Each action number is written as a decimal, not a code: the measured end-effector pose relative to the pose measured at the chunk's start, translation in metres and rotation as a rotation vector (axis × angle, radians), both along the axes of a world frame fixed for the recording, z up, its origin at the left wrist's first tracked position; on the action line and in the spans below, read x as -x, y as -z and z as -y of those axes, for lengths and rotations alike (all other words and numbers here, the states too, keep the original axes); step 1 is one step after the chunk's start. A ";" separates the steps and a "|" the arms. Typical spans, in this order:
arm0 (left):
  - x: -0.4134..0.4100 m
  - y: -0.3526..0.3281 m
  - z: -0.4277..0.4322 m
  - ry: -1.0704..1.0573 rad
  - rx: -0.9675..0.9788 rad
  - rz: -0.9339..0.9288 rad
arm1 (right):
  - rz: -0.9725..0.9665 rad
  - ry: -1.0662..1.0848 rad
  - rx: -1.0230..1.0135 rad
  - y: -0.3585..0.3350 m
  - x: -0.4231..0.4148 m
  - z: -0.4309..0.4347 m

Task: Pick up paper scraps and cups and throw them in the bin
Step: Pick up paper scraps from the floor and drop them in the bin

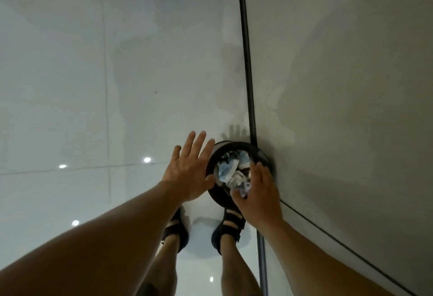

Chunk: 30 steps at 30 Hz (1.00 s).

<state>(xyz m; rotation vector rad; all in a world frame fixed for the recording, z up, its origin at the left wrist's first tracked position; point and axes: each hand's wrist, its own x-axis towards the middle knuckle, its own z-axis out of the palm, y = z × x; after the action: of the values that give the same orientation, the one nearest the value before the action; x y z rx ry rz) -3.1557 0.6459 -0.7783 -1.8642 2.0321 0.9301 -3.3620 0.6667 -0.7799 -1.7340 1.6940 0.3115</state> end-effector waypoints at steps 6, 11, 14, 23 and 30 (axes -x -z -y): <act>-0.049 -0.133 -0.011 -0.173 0.003 0.051 | -0.033 -0.136 0.088 -0.137 -0.043 0.019; -0.093 -0.243 -0.054 -0.357 0.108 0.081 | 0.001 -0.270 0.145 -0.242 -0.092 0.021; -0.116 -0.294 -0.093 -0.501 0.163 0.124 | 0.035 -0.399 0.205 -0.290 -0.118 0.014; -0.123 -0.383 -0.257 -0.969 0.212 0.218 | 0.041 -0.954 0.286 -0.382 -0.196 -0.048; -0.117 -0.427 -0.433 -1.430 0.290 0.285 | 0.105 -1.367 0.366 -0.434 -0.277 -0.181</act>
<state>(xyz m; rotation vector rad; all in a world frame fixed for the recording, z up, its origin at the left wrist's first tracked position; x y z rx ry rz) -3.0384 1.0787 -0.3513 -3.3165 0.4194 0.4576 -3.0848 0.8481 -0.3461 -2.8848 0.2337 0.4833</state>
